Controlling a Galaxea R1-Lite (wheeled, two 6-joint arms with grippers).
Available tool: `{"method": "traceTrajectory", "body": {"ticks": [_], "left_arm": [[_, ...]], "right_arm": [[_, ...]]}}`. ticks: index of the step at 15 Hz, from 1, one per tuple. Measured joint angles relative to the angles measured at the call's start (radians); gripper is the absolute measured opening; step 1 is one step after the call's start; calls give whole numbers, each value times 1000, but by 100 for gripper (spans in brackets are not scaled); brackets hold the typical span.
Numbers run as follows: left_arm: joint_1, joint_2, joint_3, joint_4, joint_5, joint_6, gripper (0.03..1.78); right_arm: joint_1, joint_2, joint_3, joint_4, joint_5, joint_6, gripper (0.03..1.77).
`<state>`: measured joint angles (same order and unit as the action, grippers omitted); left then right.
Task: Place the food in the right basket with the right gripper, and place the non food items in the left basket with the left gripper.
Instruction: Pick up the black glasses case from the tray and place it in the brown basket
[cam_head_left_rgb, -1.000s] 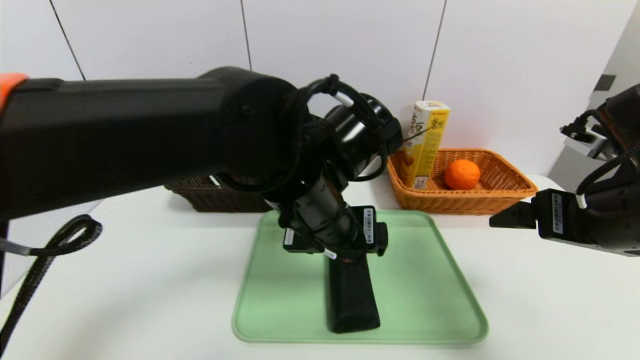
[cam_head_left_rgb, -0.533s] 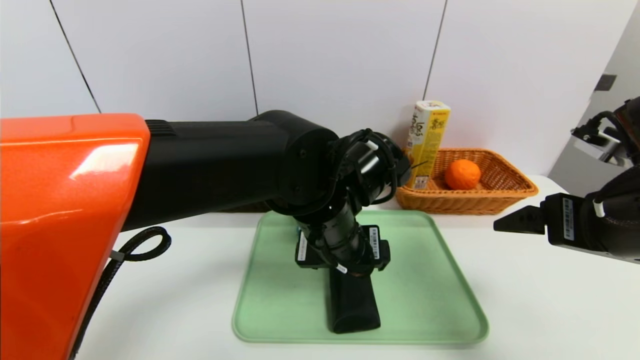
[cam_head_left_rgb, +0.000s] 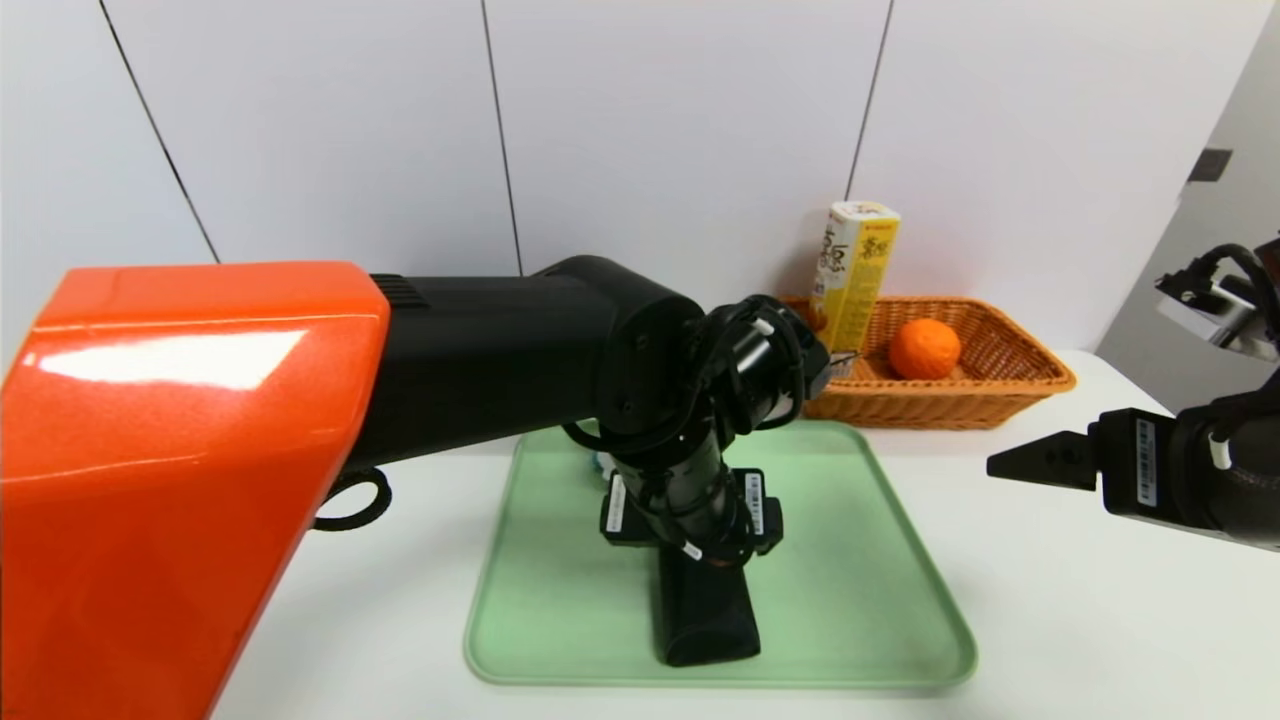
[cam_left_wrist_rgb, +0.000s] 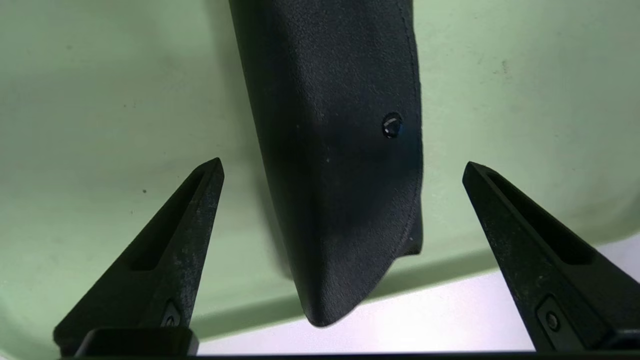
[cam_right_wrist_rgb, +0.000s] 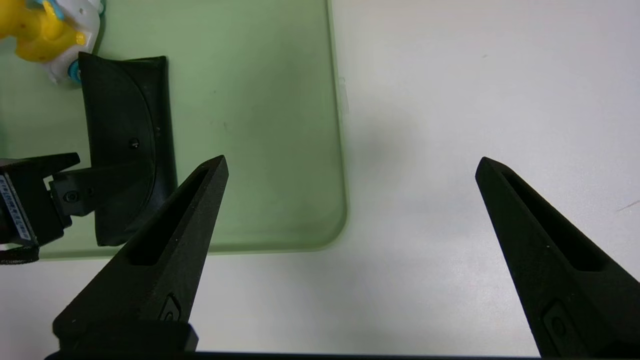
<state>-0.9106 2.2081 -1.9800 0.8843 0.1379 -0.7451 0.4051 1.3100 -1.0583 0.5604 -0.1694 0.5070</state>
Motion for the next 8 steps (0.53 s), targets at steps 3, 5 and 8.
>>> {"method": "traceTrajectory", "body": {"ticks": [3,5,8], "left_arm": [[0,32,0,-15,19,24,169],[1,52,0,-37,40,37,169],[0,71,-1,-41,41,42,169]], "right_arm": [[0,-6,12,-4,0,0,171],[1,-8,14,-4,0,1,171],[1,-8,15,-4,0,0,171]]}}
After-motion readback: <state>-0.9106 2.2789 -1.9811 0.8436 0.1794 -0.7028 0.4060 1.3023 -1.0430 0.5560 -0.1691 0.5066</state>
